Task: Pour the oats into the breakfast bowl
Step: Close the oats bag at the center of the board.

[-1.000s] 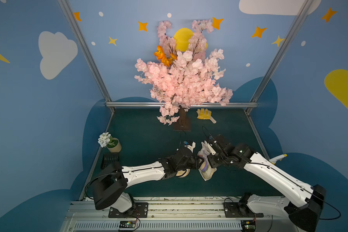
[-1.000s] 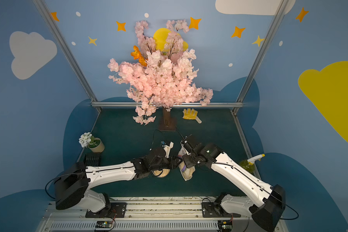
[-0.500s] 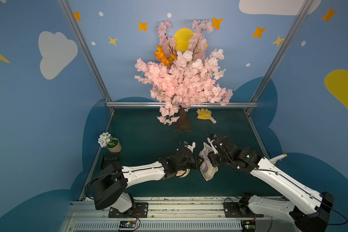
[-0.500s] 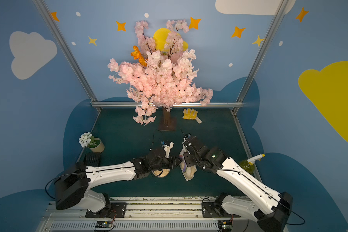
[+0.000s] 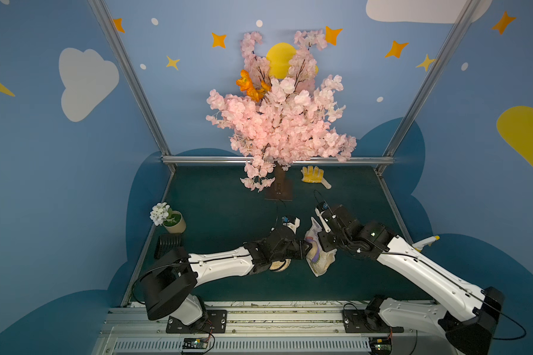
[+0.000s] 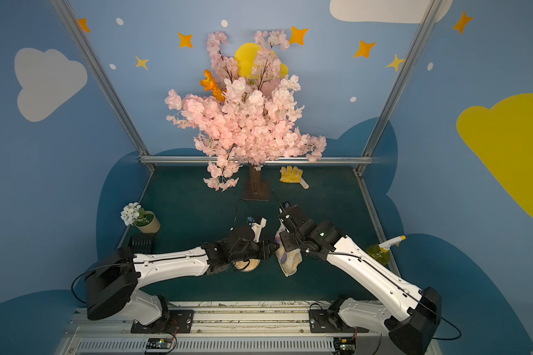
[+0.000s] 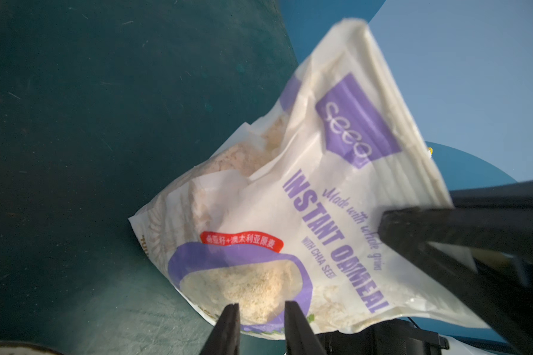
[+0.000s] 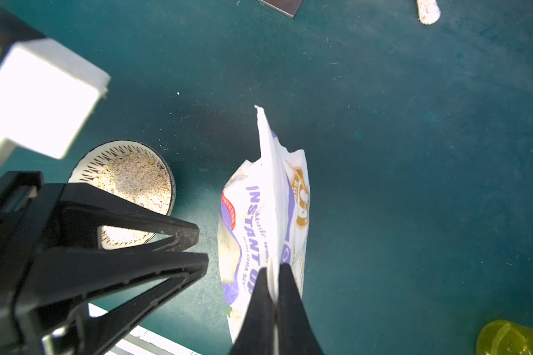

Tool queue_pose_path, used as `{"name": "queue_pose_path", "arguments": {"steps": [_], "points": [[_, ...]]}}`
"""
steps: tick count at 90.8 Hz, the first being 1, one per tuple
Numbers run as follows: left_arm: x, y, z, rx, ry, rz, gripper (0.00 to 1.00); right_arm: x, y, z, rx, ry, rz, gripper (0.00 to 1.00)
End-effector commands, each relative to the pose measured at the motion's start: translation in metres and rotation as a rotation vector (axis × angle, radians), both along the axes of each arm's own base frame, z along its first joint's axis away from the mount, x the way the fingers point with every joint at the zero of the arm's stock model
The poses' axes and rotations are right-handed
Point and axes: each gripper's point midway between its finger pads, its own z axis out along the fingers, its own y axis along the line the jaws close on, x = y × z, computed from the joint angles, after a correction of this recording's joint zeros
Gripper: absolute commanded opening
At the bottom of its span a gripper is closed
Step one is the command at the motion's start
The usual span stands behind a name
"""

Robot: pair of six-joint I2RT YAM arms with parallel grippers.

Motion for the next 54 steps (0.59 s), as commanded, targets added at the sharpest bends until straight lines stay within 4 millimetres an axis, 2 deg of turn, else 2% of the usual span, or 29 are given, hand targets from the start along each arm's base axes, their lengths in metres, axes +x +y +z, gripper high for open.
{"name": "queue_pose_path", "arguments": {"steps": [1,12,19,37,44,51,54], "points": [[0.001,-0.001,-0.002,0.005,-0.004,-0.002,0.26,0.012,0.006,0.029,0.071,-0.090,-0.024,0.00],[0.000,-0.002,-0.002,0.003,-0.004,-0.005,0.26,0.016,0.006,0.025,0.069,-0.089,-0.036,0.00],[0.000,-0.002,-0.002,0.004,-0.004,-0.007,0.26,0.019,0.005,0.019,0.051,-0.082,-0.045,0.16],[0.000,-0.002,-0.004,0.006,0.001,-0.009,0.26,0.027,0.012,0.011,0.040,-0.071,-0.027,0.21],[0.000,-0.002,-0.004,0.006,0.002,-0.007,0.26,0.030,0.015,0.010,0.035,-0.063,-0.017,0.17],[0.000,-0.002,-0.004,0.005,0.002,-0.007,0.26,0.032,0.018,0.009,0.039,-0.053,-0.010,0.00],[0.000,-0.002,-0.003,0.005,0.001,-0.006,0.26,0.034,0.017,0.011,0.040,-0.053,-0.018,0.00]]}}
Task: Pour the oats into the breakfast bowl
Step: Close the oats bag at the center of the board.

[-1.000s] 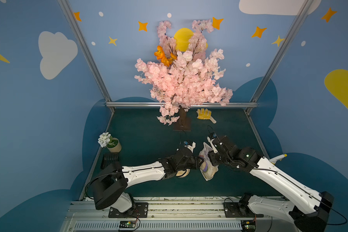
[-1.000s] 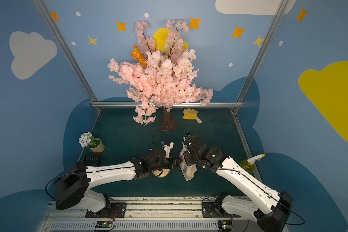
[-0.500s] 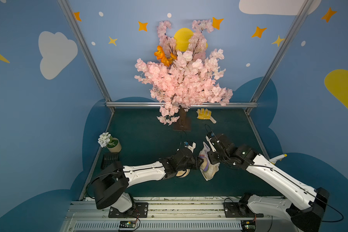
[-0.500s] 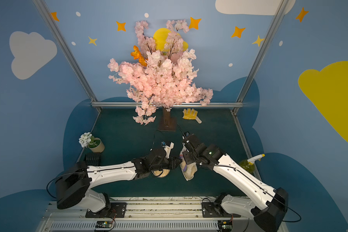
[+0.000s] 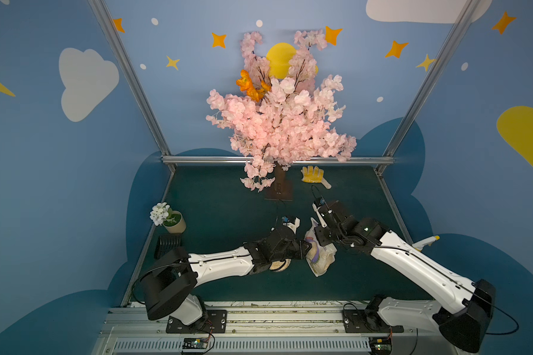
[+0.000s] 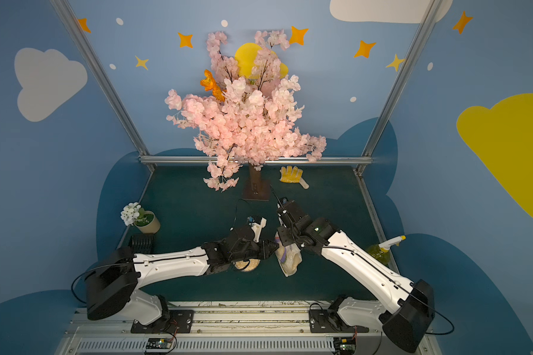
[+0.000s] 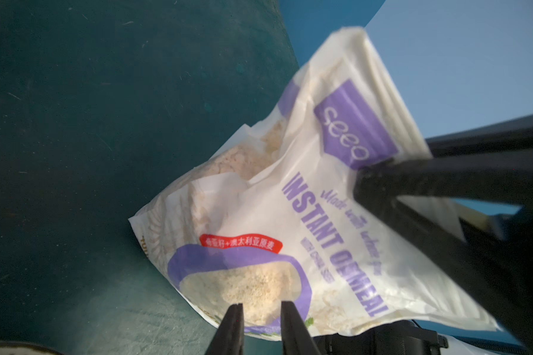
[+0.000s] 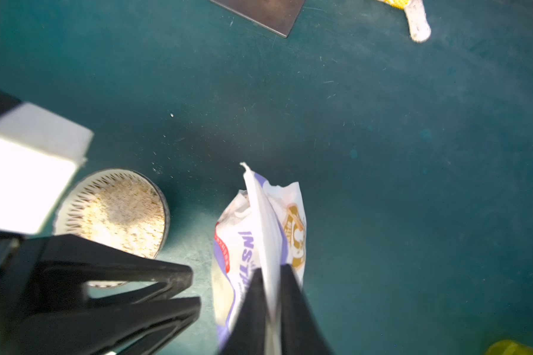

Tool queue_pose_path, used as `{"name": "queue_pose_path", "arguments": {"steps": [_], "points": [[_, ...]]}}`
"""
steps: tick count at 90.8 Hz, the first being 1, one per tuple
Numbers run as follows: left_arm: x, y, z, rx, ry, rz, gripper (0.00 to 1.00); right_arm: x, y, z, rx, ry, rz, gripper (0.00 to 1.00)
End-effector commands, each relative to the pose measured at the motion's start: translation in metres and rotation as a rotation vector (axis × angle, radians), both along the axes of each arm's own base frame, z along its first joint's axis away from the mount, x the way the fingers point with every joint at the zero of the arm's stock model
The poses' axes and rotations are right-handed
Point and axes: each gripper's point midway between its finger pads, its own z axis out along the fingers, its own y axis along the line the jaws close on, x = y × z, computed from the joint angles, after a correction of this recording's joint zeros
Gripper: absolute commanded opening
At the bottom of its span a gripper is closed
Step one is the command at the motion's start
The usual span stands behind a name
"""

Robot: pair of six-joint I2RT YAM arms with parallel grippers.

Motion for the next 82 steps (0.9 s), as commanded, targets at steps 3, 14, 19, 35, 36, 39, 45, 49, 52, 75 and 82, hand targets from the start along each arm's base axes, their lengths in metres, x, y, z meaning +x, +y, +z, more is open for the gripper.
{"name": "queue_pose_path", "arguments": {"steps": [3,14,19,35,36,39,45,49,52,75,82], "points": [[0.000,-0.002,-0.003,0.005,0.001,-0.009,0.26,0.012,0.006,0.016,0.039,-0.033,-0.020,0.00],[0.000,-0.002,-0.003,0.005,0.002,-0.007,0.25,0.012,0.006,0.024,0.078,-0.052,-0.035,0.00],[0.000,-0.001,-0.004,0.007,0.002,-0.007,0.25,0.015,0.008,0.029,0.112,-0.082,-0.044,0.00],[-0.001,-0.001,-0.004,0.006,0.003,-0.009,0.25,0.022,0.015,0.025,0.134,-0.093,-0.028,0.11],[-0.001,-0.001,-0.004,0.007,0.003,-0.010,0.25,0.022,0.015,0.024,0.131,-0.090,-0.028,0.13],[-0.001,-0.001,-0.003,0.006,0.001,-0.011,0.25,0.023,0.017,0.022,0.129,-0.083,-0.022,0.16],[-0.001,-0.002,-0.003,0.006,0.002,-0.012,0.25,0.025,0.021,0.019,0.127,-0.070,-0.012,0.20],[-0.001,-0.002,-0.004,0.007,0.003,-0.012,0.25,0.026,0.023,0.016,0.121,-0.059,-0.008,0.22],[-0.001,-0.002,-0.003,0.006,0.002,-0.013,0.25,0.027,0.024,0.014,0.119,-0.052,-0.004,0.23],[-0.002,-0.002,-0.003,0.005,0.004,-0.016,0.25,0.032,0.025,0.015,0.107,-0.056,0.007,0.00],[-0.002,-0.001,-0.004,0.007,0.003,-0.015,0.24,0.031,0.022,0.021,0.139,-0.076,-0.022,0.00]]}}
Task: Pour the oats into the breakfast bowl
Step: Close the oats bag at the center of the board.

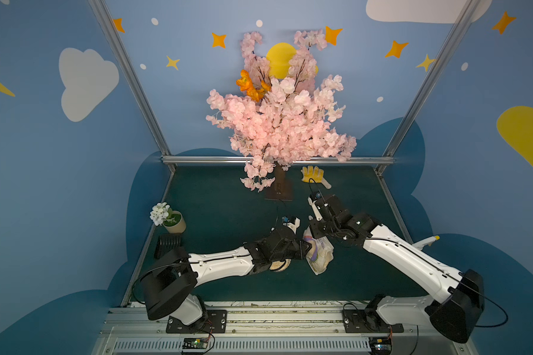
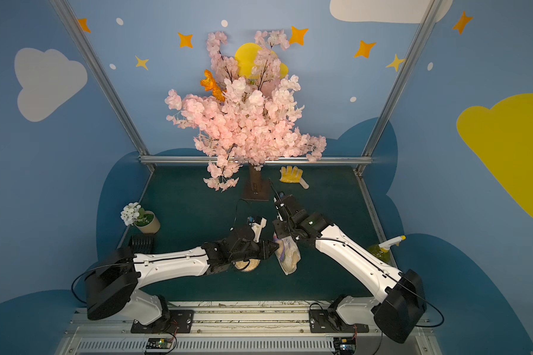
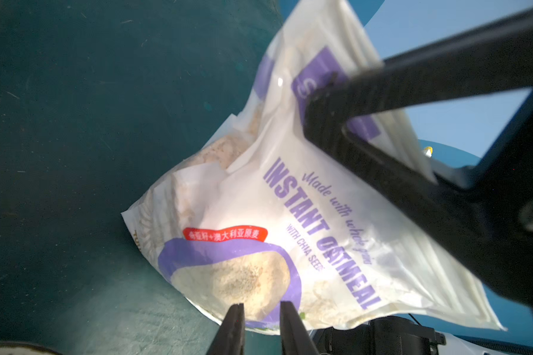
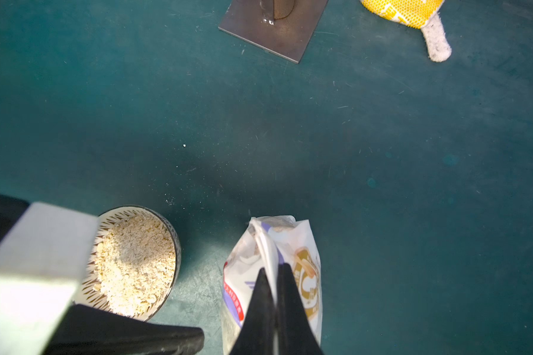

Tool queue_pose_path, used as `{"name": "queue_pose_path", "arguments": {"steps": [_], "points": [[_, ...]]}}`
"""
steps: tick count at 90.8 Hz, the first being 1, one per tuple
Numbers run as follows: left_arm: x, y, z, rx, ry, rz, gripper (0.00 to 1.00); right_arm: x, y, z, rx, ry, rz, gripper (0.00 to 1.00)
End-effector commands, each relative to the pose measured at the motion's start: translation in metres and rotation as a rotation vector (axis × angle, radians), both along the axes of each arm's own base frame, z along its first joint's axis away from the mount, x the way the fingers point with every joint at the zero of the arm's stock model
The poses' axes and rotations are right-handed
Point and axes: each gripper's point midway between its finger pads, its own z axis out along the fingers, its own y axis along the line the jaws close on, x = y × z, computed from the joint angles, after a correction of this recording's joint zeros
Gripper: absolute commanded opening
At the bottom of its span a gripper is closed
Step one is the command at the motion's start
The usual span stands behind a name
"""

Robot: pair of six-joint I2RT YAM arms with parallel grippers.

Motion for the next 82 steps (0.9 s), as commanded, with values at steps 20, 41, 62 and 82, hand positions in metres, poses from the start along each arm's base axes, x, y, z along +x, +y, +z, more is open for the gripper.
{"name": "queue_pose_path", "arguments": {"steps": [20,41,62,82], "points": [[-0.003,0.000,0.001,0.004,-0.014,-0.022,0.29,0.009,0.001,0.027,0.092,-0.109,-0.023,0.30],[-0.004,0.010,0.012,0.021,-0.048,-0.014,0.32,0.014,0.008,0.023,0.085,-0.101,0.001,0.37],[-0.006,0.034,0.025,0.042,-0.099,0.024,0.38,0.021,0.010,0.012,0.035,-0.076,0.009,0.24],[-0.007,0.062,0.044,0.100,-0.193,0.058,0.46,0.019,0.009,0.017,0.040,-0.093,0.020,0.00]]}}
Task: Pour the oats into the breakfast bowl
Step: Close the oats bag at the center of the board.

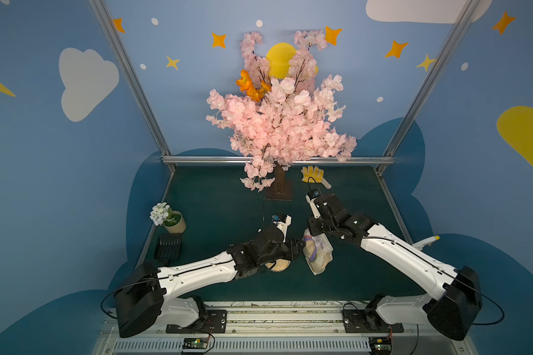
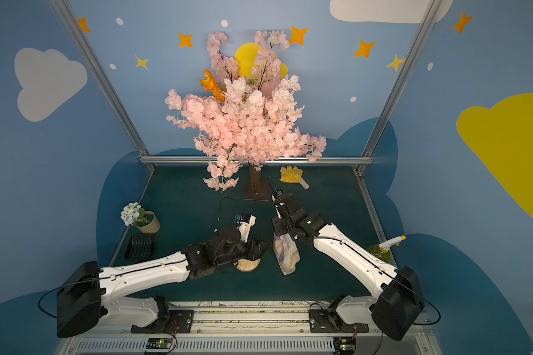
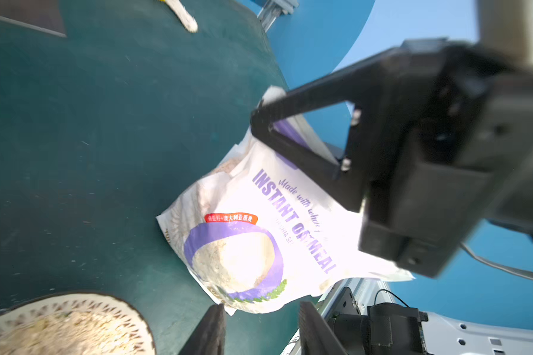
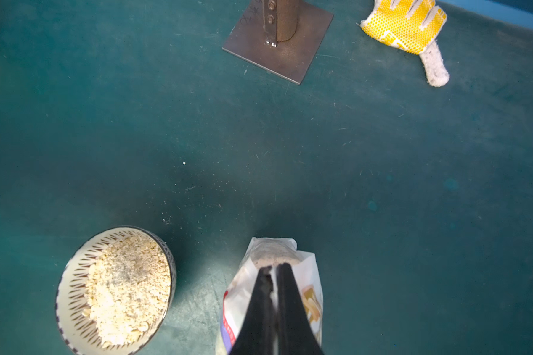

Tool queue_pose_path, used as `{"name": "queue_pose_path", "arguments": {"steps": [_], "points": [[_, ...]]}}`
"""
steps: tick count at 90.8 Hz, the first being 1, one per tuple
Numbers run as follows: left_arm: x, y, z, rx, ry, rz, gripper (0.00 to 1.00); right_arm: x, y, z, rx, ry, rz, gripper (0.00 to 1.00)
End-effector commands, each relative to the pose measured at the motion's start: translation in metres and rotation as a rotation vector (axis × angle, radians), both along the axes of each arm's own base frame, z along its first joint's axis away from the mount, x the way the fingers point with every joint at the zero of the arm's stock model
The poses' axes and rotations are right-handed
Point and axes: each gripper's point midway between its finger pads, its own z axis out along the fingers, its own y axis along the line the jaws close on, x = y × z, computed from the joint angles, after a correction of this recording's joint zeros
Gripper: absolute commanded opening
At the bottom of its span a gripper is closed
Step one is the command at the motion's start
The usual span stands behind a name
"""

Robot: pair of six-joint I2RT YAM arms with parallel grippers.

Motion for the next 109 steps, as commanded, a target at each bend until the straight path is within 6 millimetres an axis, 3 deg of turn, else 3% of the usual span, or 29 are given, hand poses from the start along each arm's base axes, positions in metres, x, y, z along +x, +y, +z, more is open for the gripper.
{"name": "queue_pose_path", "arguments": {"steps": [1,9,16,19,24,29,39,49,55,61,74,92,109], "points": [[0.001,0.023,0.000,0.082,-0.063,0.031,0.47,0.004,0.002,0.018,0.036,-0.041,-0.002,0.00],[0.003,0.040,0.010,0.123,-0.117,0.065,0.55,0.004,0.002,0.026,0.059,-0.057,-0.007,0.02],[0.006,0.057,0.022,0.157,-0.192,0.091,0.71,0.000,0.001,0.036,0.069,-0.072,0.017,0.59],[0.007,0.066,0.030,0.164,-0.229,0.103,0.79,-0.003,0.001,0.043,0.079,-0.089,0.032,0.78],[0.010,0.082,0.040,0.194,-0.285,0.126,0.90,-0.005,-0.004,0.055,0.101,-0.126,0.025,0.90],[0.017,0.104,0.052,0.233,-0.329,0.177,0.99,-0.006,-0.014,0.064,0.120,-0.178,-0.013,0.91],[0.032,0.156,0.069,0.311,-0.386,0.298,1.00,-0.003,-0.051,0.091,0.164,-0.367,-0.160,0.92],[0.041,0.194,0.083,0.275,-0.392,0.393,1.00,-0.006,-0.065,0.118,0.248,-0.485,-0.182,0.94],[0.041,0.198,0.088,0.233,-0.393,0.389,1.00,-0.011,-0.062,0.115,0.262,-0.447,-0.140,0.94],[0.040,0.196,0.086,0.208,-0.374,0.375,1.00,-0.020,-0.050,0.100,0.251,-0.354,-0.061,0.94],[0.038,0.187,0.064,0.190,-0.269,0.348,1.00,-0.053,-0.026,0.064,0.216,-0.139,0.113,0.93],[0.030,0.201,0.031,0.214,-0.168,0.408,1.00,-0.080,-0.027,0.048,0.062,-0.038,0.171,0.93],[0.022,0.205,0.021,0.198,-0.146,0.410,0.99,-0.072,-0.039,0.043,-0.091,-0.024,0.116,0.82]]}}
